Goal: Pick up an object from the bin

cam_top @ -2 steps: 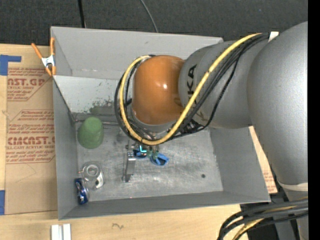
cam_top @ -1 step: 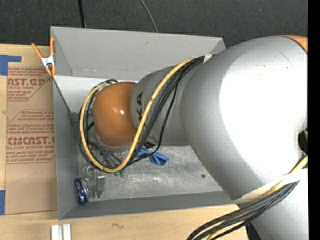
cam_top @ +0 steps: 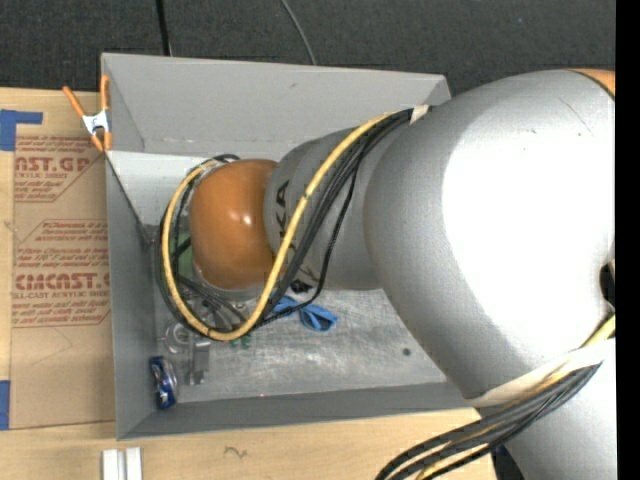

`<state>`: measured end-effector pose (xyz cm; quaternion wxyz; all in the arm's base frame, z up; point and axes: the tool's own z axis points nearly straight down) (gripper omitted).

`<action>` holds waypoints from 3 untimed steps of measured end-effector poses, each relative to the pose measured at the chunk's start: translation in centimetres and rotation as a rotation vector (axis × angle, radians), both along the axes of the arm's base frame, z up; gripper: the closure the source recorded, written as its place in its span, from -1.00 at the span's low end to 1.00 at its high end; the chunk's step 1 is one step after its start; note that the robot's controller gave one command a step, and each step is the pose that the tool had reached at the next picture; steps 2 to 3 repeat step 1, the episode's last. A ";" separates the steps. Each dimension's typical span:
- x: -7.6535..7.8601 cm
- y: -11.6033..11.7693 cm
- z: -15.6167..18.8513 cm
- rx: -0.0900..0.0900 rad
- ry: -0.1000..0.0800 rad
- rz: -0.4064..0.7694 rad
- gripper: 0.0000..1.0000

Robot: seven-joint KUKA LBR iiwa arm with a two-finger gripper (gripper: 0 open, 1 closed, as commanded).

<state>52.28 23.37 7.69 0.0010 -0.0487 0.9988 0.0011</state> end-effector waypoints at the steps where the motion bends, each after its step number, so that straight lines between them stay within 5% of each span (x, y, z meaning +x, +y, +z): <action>1: -0.1 -2.7 17.1 0.000 -0.008 0.066 1.00; 3: -0.1 -2.7 17.1 0.000 -0.008 0.066 1.00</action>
Offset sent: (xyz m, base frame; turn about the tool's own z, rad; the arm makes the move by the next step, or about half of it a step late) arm -0.0030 -0.0275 0.1663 -0.0666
